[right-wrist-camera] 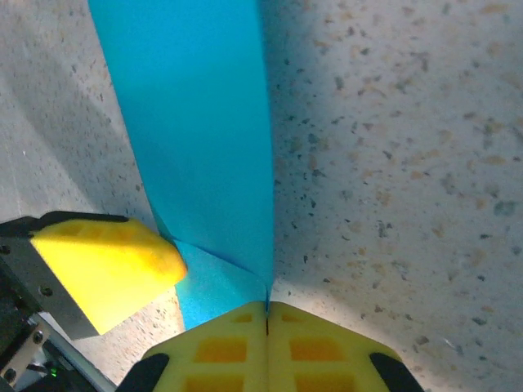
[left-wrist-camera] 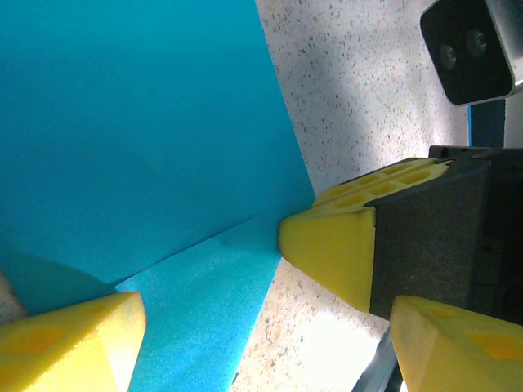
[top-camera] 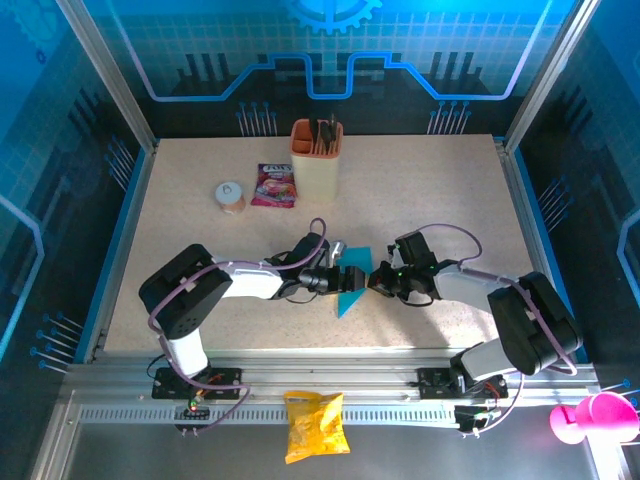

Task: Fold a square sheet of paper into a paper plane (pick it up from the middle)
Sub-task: Fold the wing for the fifth time at the center of the table.

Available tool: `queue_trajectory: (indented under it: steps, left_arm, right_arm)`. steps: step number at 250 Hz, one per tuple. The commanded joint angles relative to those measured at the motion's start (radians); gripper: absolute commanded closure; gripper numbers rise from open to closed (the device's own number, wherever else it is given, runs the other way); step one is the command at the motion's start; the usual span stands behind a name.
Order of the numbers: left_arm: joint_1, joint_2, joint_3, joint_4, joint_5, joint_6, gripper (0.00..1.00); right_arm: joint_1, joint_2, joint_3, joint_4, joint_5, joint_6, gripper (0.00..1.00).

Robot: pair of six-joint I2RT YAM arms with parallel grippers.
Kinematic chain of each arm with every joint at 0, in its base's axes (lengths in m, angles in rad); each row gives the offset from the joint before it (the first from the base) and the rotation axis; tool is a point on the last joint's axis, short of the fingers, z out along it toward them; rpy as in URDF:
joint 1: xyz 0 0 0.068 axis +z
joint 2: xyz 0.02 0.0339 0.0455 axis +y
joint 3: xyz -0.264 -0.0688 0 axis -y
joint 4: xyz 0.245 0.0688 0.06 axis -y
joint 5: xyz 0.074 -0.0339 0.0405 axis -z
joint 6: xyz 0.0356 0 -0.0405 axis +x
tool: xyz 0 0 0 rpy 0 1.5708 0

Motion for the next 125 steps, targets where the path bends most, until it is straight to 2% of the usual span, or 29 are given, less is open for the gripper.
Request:
queue_trajectory:
  steps: [1,33,58,102,125]
  left_arm:
    - [0.023,-0.048,-0.026,-0.096,-0.005,0.048,0.2]
    - [0.018,-0.143,-0.036,-0.192,-0.078,0.106,0.2]
    - [-0.017,-0.207,-0.051,-0.279,-0.184,0.16,0.2]
    - [-0.164,-0.252,-0.065,-0.364,-0.438,0.258,0.25]
    - [-0.243,-0.247,-0.083,-0.345,-0.569,0.287,0.25]
  right_arm:
    - [-0.002,-0.011,0.004,0.007,-0.016,0.01,1.0]
    - [0.025,-0.061,-0.015,-0.027,0.026,0.05,1.0]
    - [0.058,-0.1,-0.021,-0.062,0.081,0.088,1.0]
    - [0.11,-0.116,-0.015,-0.097,0.147,0.144,1.0]
    - [0.128,-0.11,-0.004,-0.109,0.161,0.158,1.0]
